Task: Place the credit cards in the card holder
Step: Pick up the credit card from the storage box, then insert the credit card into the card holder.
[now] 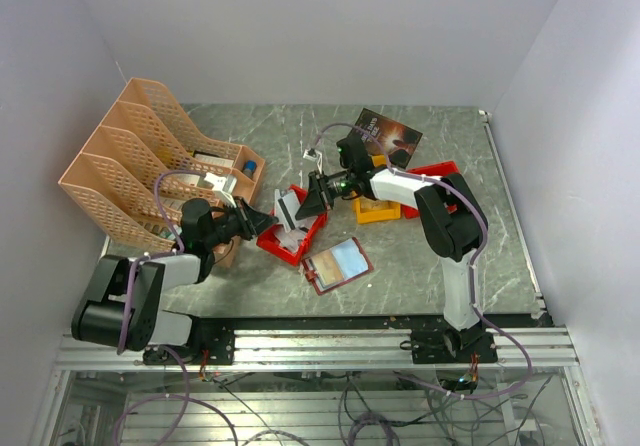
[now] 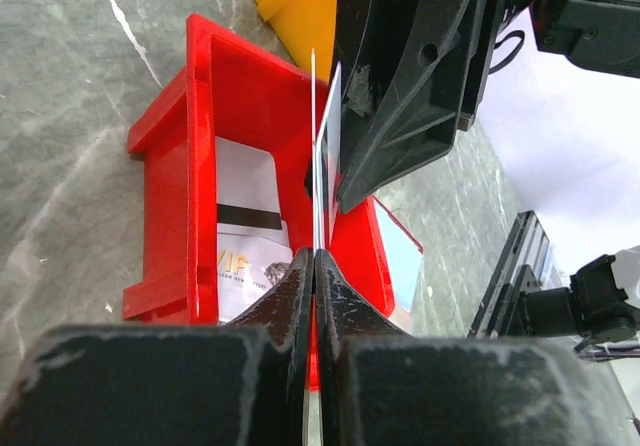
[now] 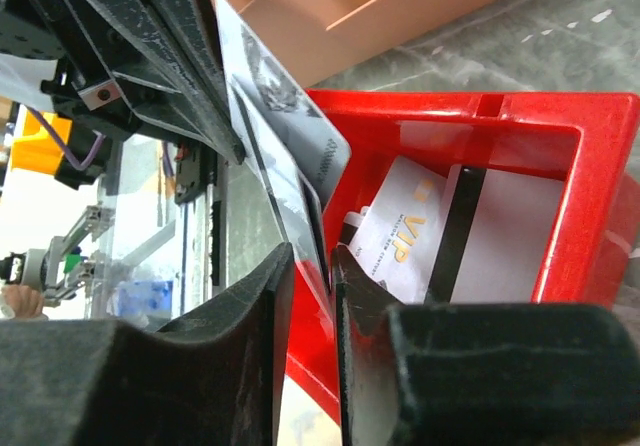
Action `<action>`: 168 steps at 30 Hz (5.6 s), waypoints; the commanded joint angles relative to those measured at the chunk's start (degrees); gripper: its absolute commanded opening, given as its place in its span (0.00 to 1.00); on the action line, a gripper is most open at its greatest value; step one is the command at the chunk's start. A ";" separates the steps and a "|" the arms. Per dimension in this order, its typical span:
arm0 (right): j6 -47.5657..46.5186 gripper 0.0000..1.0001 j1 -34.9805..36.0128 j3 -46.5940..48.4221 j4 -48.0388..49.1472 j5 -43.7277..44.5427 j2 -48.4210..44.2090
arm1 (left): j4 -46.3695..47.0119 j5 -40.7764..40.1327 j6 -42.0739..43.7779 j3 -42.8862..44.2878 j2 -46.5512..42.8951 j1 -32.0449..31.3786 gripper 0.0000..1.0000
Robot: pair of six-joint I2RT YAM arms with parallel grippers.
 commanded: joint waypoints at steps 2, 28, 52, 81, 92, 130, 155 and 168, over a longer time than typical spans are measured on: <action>-4.61 0.26 0.06 1.73 -5.15 4.16 0.01 | -7.22 -3.17 4.56 2.14 -3.75 0.26 0.07; -23.49 0.62 -1.94 -1.09 -10.57 5.40 -20.64 | -10.51 -8.00 -16.73 0.77 -21.90 0.17 0.07; 39.35 0.69 -12.69 -14.03 36.69 -10.37 -26.83 | -22.77 -21.59 -60.09 10.02 -27.64 -13.15 0.07; 38.54 0.50 -12.88 -12.88 28.34 -10.45 -27.42 | 1.29 1.71 -27.39 15.39 -7.28 -16.26 0.07; 40.19 0.23 -11.75 -12.59 29.78 -12.10 -26.50 | -2.90 5.39 -22.74 16.80 -6.91 -16.35 0.07; -21.54 0.00 -12.94 -24.24 -26.71 -2.82 -26.06 | -23.54 -19.17 -23.48 -10.32 -52.39 -18.87 0.69; -21.09 0.00 -14.61 -21.04 -27.09 2.71 -15.58 | -14.35 -57.48 -16.87 1.26 -8.53 -55.52 0.45; -22.00 0.00 -14.75 -19.35 -28.79 0.73 -14.24 | -22.68 -67.70 -14.40 10.90 3.41 -56.17 0.16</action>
